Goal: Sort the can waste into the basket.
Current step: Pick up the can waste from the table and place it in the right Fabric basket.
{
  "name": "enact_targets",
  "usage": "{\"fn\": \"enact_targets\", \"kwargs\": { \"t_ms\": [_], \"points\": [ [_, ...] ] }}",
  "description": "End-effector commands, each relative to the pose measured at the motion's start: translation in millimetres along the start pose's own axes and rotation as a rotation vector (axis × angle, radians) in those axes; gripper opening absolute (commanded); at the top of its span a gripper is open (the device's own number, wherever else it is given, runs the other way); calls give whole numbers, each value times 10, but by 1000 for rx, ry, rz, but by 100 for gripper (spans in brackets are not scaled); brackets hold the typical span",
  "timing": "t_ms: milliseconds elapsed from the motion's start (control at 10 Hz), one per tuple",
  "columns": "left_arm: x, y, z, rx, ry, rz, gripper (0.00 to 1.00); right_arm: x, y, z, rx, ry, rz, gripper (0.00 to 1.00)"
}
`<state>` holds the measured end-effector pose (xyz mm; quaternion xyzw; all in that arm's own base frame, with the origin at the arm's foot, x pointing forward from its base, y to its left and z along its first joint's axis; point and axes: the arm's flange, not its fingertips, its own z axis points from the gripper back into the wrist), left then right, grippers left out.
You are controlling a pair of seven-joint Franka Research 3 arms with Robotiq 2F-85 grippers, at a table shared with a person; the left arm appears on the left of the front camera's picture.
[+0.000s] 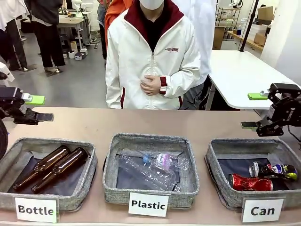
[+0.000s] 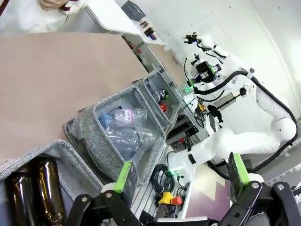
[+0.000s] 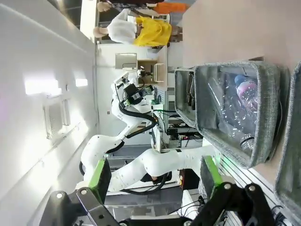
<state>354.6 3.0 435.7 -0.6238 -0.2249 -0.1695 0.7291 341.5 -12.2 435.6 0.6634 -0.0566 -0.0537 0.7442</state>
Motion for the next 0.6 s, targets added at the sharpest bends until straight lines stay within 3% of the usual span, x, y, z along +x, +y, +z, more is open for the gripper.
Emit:
{"fn": "enact_targets", "kwargs": {
  "t_ms": [0, 500],
  "points": [
    [3, 1, 25, 10, -8, 9, 100, -16, 4, 18, -16, 3, 15, 100],
    [3, 1, 25, 10, -8, 9, 100, -16, 4, 18, -16, 3, 15, 100]
  ]
}}
